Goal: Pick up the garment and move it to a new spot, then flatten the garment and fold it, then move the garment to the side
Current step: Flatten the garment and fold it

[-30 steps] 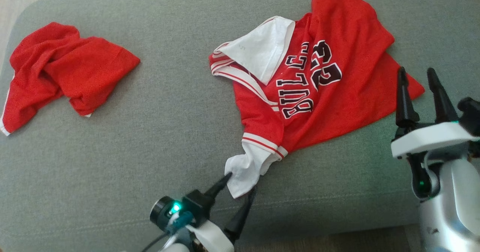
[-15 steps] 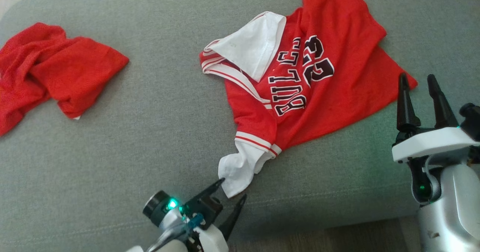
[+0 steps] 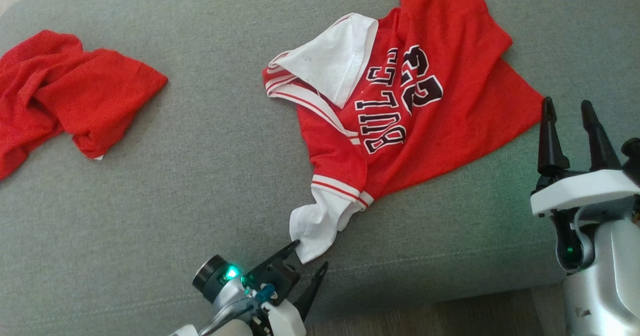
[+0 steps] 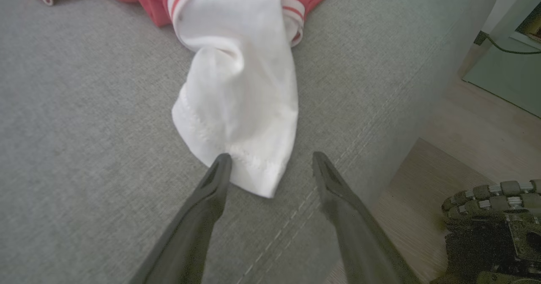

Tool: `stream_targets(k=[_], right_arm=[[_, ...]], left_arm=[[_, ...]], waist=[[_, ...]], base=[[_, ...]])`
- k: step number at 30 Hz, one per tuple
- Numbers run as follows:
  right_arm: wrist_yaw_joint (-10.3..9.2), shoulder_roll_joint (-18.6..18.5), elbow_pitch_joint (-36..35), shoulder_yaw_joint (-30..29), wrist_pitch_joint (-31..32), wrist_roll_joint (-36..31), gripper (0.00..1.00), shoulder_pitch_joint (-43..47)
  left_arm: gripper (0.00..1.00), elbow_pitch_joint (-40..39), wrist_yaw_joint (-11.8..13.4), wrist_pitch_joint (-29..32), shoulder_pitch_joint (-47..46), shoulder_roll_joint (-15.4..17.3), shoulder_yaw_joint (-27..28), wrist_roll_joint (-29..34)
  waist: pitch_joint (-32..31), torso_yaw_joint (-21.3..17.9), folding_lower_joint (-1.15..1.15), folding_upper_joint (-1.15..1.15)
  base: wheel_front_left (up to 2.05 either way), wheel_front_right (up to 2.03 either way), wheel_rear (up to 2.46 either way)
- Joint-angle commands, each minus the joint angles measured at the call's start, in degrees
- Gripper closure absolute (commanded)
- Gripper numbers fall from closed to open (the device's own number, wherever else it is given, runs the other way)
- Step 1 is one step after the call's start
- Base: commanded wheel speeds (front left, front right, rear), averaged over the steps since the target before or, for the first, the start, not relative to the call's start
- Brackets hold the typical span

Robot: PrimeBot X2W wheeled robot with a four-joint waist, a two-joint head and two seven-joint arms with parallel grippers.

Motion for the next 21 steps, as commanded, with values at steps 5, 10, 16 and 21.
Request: stream_targets(k=[5, 10, 16, 21], right_arm=[[-0.02, 0.13, -1.95, 1.17, 0.29, -0.21, 0.0, -1.9], [-0.02, 0.13, -2.34, 0.79, 0.62, -0.35, 0.0, -1.75], [-0.02, 0.13, -2.36, -0.43, 0.82, -0.28, 0.0, -1.16], [-0.02, 0.13, -1.14, -1.18, 1.03, -0.7, 0.0, -0.66]], left_arm=[[0.0, -0.2, -0.3, -0.7, -3.05, -0.38, 0.88, 0.21], [0.98, 2.17, -1.2, -0.71, -4.09, -0.86, 0.13, -0.02], [1.0, 2.67, -1.22, -0.71, -3.97, -1.36, 0.06, -0.69], [1.0, -0.76, -1.45, -0.71, -2.06, -1.8, 3.04, -4.57]], waist=[[0.18, 0.2, 0.0, 0.0], [0.29, 0.34, 0.0, 0.0], [-0.28, 1.06, 0.0, 0.0], [-1.45, 2.07, 0.0, 0.0]], base=[[0.0, 0.0, 0.0], [0.0, 0.0, 0.0], [0.0, 0.0, 0.0], [0.0, 0.0, 0.0]])
